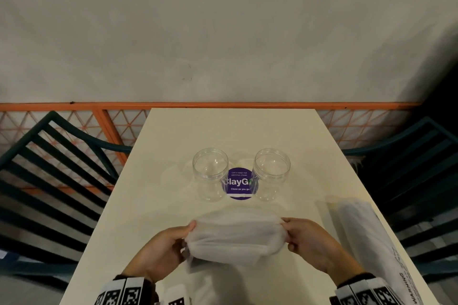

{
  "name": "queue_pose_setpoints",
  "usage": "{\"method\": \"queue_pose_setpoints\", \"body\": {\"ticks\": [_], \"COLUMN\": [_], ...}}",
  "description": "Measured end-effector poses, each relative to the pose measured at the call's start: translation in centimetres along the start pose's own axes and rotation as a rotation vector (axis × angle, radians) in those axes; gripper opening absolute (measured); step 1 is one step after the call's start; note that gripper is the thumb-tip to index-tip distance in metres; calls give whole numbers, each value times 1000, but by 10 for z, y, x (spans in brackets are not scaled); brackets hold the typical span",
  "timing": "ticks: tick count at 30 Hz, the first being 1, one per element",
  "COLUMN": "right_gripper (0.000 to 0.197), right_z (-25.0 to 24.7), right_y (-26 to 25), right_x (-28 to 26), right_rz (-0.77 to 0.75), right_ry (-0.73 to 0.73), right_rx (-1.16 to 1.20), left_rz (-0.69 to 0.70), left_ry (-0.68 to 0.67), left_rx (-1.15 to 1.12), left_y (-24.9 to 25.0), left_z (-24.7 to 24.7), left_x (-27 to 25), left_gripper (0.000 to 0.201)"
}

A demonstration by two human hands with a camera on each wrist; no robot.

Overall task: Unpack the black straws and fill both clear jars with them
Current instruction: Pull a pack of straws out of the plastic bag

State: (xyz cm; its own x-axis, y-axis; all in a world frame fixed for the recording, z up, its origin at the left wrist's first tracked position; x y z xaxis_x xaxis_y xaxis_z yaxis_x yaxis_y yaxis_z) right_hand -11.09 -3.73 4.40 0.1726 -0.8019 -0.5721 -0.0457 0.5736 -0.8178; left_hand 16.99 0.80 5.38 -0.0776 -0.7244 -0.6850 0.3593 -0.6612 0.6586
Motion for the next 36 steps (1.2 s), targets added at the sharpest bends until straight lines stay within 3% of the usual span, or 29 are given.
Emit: {"method": "queue_pose_setpoints", "body": {"ticks": [6, 10, 14, 18, 20, 25, 27, 30, 33, 36], "right_gripper": [29, 28, 16, 35, 30, 13, 15, 25, 11, 14], "right_z": [-1, -2, 4, 24, 29, 36, 36, 23, 5, -9], "right_y": [5, 0, -7, -16, -18, -17, -12, -8, -15, -22], "right_x": [0, -5, -12, -20, -20, -18, -18, -11, -4, -3], "right_rz": [12, -3, -63, -216, -264, -282, -280, -227, -104, 24], "right_ry": [226, 266, 306, 370, 410, 381, 360, 383, 350, 277], "right_rx": [154, 225, 82, -357, -484, -646, -771, -907, -770, -515], "left_rz": [-52, 106, 408, 529, 511, 420, 320, 156, 92, 147], "left_ry": [-93, -53, 79, 269, 270, 332, 271, 64, -90, -115], "left_rx": [-67, 70, 473, 568, 489, 289, 82, -165, -177, -143], "left_y": [2, 3, 7, 5, 2, 0, 2, 4, 4, 5], "left_z": [20, 25, 27, 27, 31, 35, 34, 28, 28, 30], "left_x": [3, 7, 1, 4, 4, 8, 12, 17, 14, 9], "left_gripper": [35, 38, 20, 11, 4, 20, 23, 34, 27, 14]}}
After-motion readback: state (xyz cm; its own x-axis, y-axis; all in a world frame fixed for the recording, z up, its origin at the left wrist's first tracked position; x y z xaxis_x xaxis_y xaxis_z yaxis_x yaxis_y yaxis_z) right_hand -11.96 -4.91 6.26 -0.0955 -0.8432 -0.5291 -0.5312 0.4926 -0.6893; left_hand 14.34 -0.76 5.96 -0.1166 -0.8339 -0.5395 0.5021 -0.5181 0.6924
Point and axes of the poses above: each hand's wrist, its own x-axis towards the middle knuckle, its own z-axis out of the palm, y = z × x, the point moved 2 cm from there along x, towards the middle knuckle, and after that the axes turned 2 degrees about -z, right-handed, at the moved point
